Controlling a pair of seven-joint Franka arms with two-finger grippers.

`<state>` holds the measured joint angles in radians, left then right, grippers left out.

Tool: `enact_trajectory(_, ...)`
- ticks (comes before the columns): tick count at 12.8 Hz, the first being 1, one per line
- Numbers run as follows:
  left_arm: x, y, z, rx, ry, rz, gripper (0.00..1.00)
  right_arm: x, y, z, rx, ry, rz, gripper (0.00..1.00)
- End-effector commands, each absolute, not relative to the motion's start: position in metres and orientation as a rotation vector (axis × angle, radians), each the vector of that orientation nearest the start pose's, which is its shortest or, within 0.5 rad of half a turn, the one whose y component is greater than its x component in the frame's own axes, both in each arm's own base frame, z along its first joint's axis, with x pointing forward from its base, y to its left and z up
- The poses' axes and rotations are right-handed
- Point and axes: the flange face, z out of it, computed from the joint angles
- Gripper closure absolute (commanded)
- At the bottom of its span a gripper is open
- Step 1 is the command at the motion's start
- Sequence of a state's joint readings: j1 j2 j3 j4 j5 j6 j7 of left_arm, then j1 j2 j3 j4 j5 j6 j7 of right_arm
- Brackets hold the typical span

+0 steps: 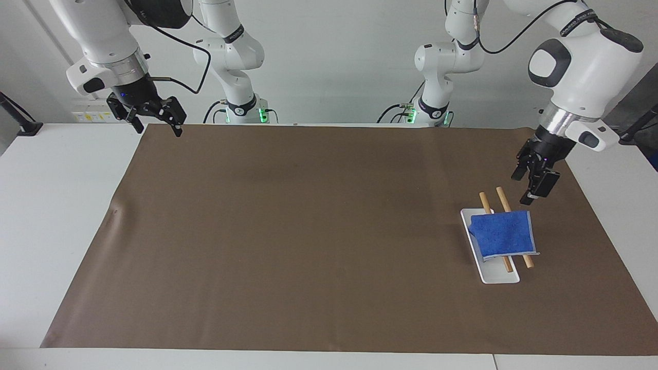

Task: Right arm passes towel to left arm to hang
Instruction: 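Open the left gripper and adjust the towel on the dowels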

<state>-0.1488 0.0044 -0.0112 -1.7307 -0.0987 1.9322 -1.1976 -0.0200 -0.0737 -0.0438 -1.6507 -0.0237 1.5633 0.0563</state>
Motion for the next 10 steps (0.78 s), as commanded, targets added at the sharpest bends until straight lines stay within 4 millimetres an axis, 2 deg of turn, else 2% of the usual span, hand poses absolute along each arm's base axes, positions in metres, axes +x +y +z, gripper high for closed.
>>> enact_trajectory(1,0.565,-0.097,0.596,-2.980,-1.372,-0.127,0.00,0.532,-0.039,0.631,-3.148,0.232,0.012,0.00)
enact_trajectory(3,0.561,-0.083,0.601,-3.083,-1.002,-0.093,0.00,0.532,-0.038,0.632,-3.132,0.238,0.012,0.00)
enact_trajectory(5,0.554,-0.075,0.617,-3.095,-0.632,-0.105,0.00,0.531,-0.033,0.633,-3.133,0.241,0.010,0.00)
enact_trajectory(7,0.551,-0.073,0.630,-3.095,-0.485,-0.101,0.00,0.530,-0.021,0.633,-3.132,0.255,0.014,0.00)
enact_trajectory(10,0.544,-0.069,0.654,-3.111,-0.295,-0.075,0.00,0.530,-0.021,0.633,-3.135,0.251,0.012,0.00)
